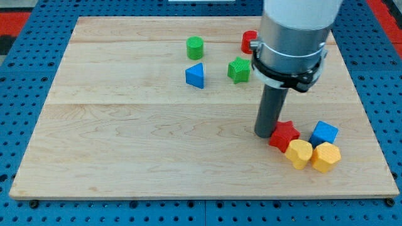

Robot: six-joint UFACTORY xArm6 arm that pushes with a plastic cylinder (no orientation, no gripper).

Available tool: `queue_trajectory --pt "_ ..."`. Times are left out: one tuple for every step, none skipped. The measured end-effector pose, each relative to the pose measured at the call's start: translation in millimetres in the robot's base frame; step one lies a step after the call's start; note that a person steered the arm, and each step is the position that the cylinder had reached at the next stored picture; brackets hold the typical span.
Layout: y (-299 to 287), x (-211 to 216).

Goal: Move your arm towards the blue triangle

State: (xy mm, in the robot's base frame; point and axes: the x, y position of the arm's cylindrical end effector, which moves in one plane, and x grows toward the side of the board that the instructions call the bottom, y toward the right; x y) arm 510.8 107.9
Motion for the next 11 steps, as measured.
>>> queue_trajectory --pt "7.0 -0.1" --pt "15.4 -0.1" --pt "19.6 -0.1" --pt "19.6 -0.1" --pt "-1.5 4.0" --pt "-57.3 8.6" --pt "-111.1 4.4" --pt "-147.3 -28.0" --pt "-164.1 -68.3" --pt "-167.8 -110.6" --pt "-164.4 -139.8"
